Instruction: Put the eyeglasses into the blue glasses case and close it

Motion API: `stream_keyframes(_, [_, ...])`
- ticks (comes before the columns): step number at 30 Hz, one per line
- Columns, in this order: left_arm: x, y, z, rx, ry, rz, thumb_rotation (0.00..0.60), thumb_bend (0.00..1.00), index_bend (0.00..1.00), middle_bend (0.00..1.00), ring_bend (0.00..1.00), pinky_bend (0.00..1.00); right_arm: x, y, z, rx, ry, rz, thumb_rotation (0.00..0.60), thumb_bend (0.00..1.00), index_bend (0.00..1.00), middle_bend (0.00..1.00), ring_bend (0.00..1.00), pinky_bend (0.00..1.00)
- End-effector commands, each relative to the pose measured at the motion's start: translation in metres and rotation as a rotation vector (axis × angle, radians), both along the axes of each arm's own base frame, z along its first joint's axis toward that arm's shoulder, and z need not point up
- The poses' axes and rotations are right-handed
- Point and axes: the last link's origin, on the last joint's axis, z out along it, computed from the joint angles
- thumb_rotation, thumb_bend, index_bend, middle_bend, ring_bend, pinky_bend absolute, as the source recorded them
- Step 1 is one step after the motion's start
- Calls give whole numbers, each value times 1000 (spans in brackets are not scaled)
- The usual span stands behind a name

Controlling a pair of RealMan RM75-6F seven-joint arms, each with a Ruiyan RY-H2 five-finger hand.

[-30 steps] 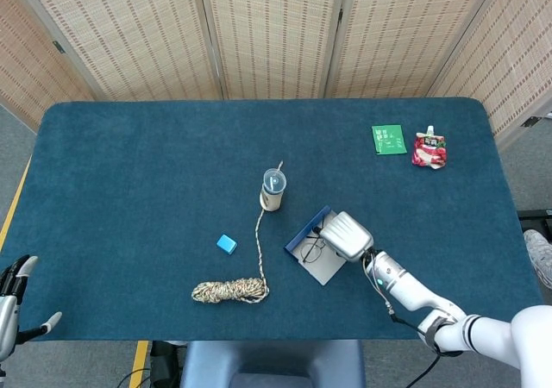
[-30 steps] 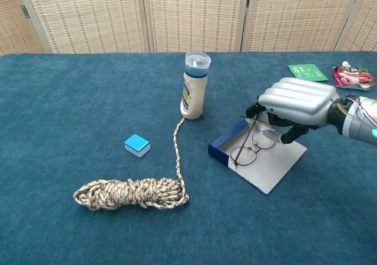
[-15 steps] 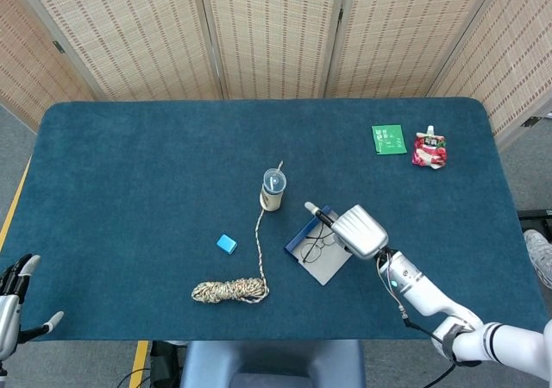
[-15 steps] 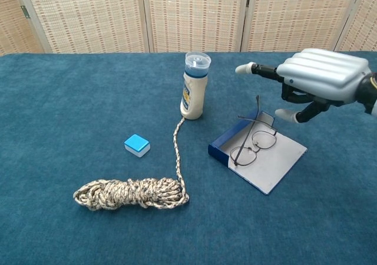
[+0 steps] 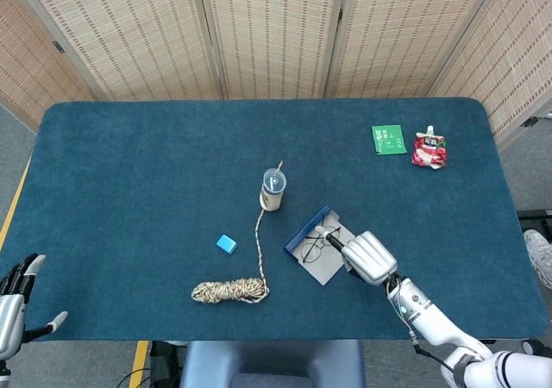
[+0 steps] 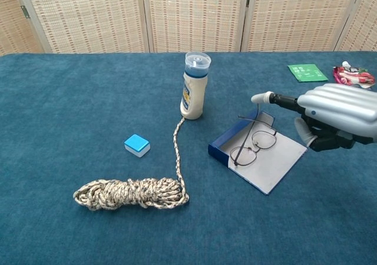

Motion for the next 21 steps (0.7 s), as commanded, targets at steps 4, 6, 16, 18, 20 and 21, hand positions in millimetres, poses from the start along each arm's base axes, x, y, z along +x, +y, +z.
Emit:
stream_keyframes(4, [0, 0, 1, 1, 2, -1, 600, 194, 69, 92, 121, 232, -6, -1, -10, 4, -11, -42, 600, 1000, 0, 1000, 1000, 973])
stream_keyframes(6, [0, 0, 1, 2, 3, 0, 600, 195, 69, 92, 121, 232, -7, -2, -13, 8, -22, -52, 600, 1000, 0, 1000, 1000, 973])
stream_keyframes(16, [-1, -2, 2, 1, 4, 4, 600, 195, 69, 92, 122, 232, -10, 1, -26, 47, -91, -124, 600, 1000, 0, 1000, 1000, 973])
stream_keyframes(18, [-1, -2, 2, -1, 4, 8, 600, 195, 69, 92, 121, 232, -13, 3, -27, 52, -96, -140, 600, 1000, 0, 1000, 1000, 973])
stream_keyframes(20, [-1, -3, 1, -7, 3, 11, 600, 195, 69, 92, 121, 232, -16, 4, -28, 61, -105, -163, 600, 1000, 0, 1000, 1000, 973])
stream_keyframes(21, [-1, -2, 1, -10, 2, 11, 600, 195, 69, 92, 122, 232, -18, 4, -29, 65, -109, -172, 600, 1000, 0, 1000, 1000, 973])
